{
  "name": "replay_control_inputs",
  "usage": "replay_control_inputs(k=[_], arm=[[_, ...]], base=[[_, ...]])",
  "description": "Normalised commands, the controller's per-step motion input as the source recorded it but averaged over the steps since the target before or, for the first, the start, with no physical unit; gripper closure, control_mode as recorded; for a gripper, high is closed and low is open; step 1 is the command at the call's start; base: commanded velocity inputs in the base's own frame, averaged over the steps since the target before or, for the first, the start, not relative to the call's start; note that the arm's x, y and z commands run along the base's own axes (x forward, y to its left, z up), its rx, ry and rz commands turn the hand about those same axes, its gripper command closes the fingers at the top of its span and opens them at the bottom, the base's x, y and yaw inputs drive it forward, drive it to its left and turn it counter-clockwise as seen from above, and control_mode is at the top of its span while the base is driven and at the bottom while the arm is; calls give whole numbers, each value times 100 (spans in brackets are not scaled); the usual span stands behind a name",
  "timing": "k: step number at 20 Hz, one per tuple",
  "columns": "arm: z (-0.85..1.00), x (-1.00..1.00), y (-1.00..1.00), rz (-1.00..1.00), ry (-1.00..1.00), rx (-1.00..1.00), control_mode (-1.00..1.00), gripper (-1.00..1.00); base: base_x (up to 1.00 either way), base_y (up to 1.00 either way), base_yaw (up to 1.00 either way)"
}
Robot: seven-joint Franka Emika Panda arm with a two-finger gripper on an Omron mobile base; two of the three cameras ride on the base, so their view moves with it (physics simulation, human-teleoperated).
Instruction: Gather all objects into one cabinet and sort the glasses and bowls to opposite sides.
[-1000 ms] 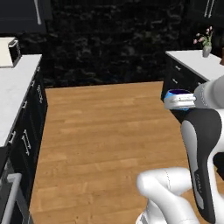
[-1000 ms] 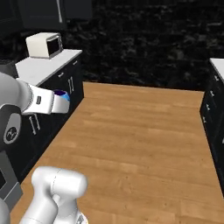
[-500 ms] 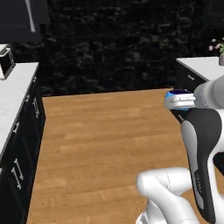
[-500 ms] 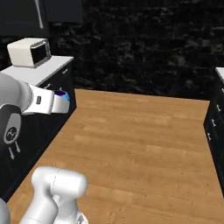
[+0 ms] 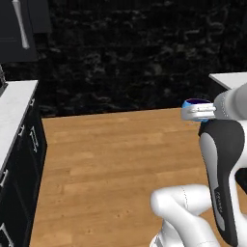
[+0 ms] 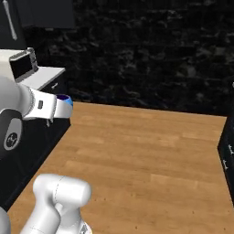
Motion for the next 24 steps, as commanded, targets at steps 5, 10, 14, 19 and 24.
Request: replay_control_inputs(k=[5,10,14,19,24], arm=[[0,0,0,0,0,0,100,100],[0,0,0,0,0,0,100,100],[0,0,0,0,0,0,100,100],[0,0,0,0,0,0,100,100],[0,0,0,0,0,0,100,100]], base=[[100,-3,0],[100,0,0],[100,0,9],[100,4,50],[91,0,83]])
